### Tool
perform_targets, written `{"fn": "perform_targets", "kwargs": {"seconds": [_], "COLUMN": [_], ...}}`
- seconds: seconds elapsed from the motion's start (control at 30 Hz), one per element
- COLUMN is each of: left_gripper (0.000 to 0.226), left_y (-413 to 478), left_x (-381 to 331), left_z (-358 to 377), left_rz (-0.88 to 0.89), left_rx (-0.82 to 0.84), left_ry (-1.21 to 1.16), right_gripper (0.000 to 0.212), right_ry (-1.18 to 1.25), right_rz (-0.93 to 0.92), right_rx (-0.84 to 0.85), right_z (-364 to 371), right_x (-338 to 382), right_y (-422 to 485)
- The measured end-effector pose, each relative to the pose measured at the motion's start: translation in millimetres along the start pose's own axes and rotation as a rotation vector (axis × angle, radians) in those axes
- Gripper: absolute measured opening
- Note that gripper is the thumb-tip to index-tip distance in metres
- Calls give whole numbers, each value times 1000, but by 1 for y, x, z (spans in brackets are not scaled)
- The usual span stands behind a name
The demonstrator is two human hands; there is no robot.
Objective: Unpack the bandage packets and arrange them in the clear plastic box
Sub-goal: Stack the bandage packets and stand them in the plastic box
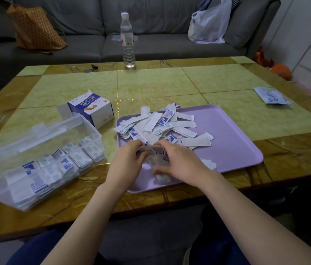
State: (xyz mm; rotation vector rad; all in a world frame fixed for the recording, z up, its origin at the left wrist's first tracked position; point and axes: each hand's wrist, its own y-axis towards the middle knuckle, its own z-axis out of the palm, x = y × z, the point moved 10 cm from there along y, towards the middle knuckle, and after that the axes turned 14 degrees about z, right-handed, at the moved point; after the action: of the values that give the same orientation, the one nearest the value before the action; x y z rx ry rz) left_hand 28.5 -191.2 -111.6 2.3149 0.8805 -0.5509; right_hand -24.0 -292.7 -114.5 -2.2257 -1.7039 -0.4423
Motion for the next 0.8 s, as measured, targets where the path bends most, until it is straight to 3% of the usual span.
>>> {"fn": "perform_targets", "kwargs": {"seconds": [0.17,0.3,0.57,0.8], "left_gripper": [17,21,9,41], "left_y": [1,-2,-14,-14], "left_x": [-9,-14,-6,-3], "left_z": [-9,-15,0,3], "left_rz": [68,113,112,78], "left_rx": [-50,-6,220,198], "left_ry": [-62,36,391,336], "right_gripper": [45,35,51,49], "right_ry": [-10,-3,266,337], "right_rz": [-14,-50,53,-19], "right_rx": [-145,-267,7,-4], "right_z": [-19,-29,15,20], "right_x": [4,6,-6,14], "right_y": [-1,-2,11,7]}}
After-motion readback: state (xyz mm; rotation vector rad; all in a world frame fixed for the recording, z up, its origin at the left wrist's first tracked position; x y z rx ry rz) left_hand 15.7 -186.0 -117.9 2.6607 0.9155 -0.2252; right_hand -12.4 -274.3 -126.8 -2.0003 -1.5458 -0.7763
